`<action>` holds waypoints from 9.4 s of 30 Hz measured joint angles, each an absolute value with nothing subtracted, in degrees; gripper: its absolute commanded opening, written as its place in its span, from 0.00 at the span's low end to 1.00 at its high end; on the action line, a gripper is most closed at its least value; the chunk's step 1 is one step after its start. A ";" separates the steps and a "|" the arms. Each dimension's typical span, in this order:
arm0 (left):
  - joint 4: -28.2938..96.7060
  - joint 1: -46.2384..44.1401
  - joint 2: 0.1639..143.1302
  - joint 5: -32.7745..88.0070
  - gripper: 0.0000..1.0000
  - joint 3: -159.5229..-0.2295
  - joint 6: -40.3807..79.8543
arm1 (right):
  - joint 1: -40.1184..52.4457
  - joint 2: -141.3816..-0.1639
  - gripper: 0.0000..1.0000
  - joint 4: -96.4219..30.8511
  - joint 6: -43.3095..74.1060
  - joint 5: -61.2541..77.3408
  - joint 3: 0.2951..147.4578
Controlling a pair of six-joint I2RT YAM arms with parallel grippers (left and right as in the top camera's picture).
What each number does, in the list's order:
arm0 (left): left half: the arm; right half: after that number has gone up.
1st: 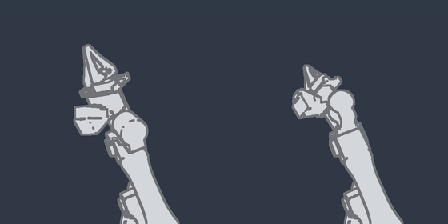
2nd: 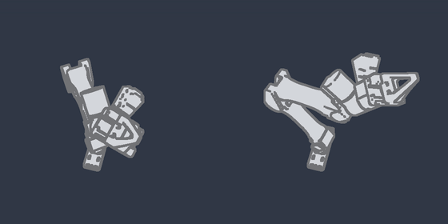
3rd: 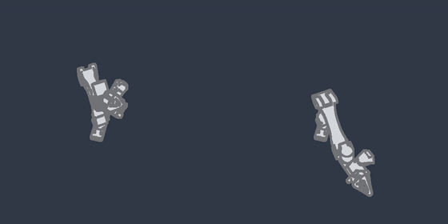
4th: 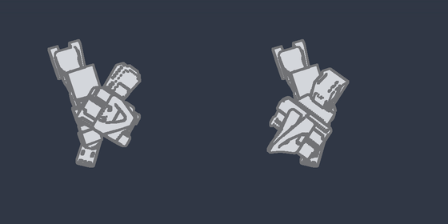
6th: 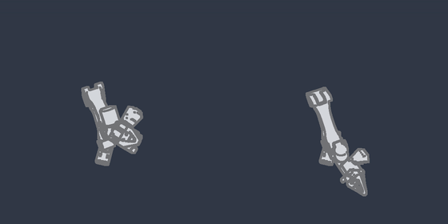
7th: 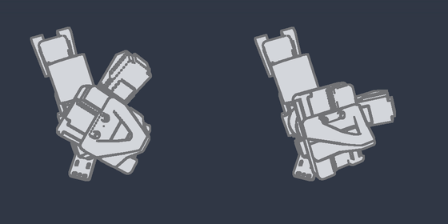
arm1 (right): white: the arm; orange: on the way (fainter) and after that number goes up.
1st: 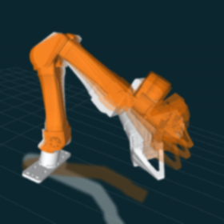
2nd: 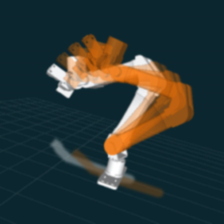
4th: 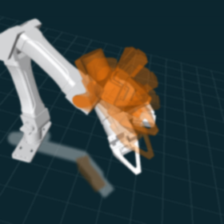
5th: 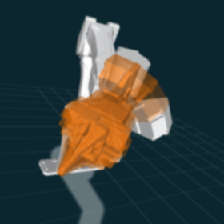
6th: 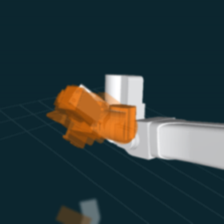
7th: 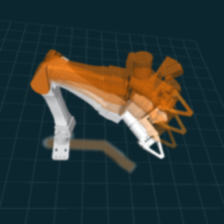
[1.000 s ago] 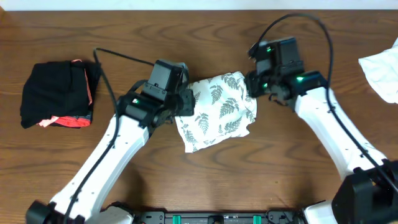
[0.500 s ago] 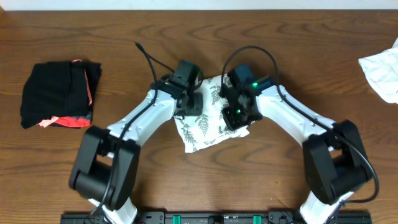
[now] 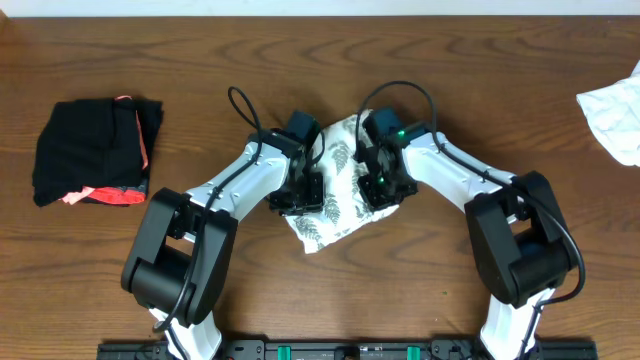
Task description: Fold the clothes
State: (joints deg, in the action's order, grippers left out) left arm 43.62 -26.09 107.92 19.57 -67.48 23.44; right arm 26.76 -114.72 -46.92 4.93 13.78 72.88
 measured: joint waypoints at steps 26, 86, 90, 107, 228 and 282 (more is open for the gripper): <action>41.36 -16.16 88.23 21.06 0.54 -69.63 25.50 | 21.85 -100.16 0.13 -37.69 2.59 5.76 74.85; 34.50 -14.70 109.01 19.16 0.55 -68.86 27.62 | 19.73 -120.22 0.08 -37.23 -2.85 28.03 77.47; 36.53 -12.16 109.08 19.31 0.55 -69.23 24.75 | 17.23 -119.74 0.12 -38.24 -2.13 27.11 77.47; 45.30 -13.96 89.54 19.64 0.56 -73.52 22.55 | 11.88 -102.28 0.09 -24.16 -6.17 16.43 76.95; 43.40 -15.29 110.69 -21.61 0.55 -68.07 31.66 | 14.70 -111.79 0.02 -32.80 -9.85 20.10 91.09; 40.36 -14.59 104.03 5.61 0.56 -67.85 52.99 | 28.97 -135.76 0.16 -11.07 -10.76 21.41 95.77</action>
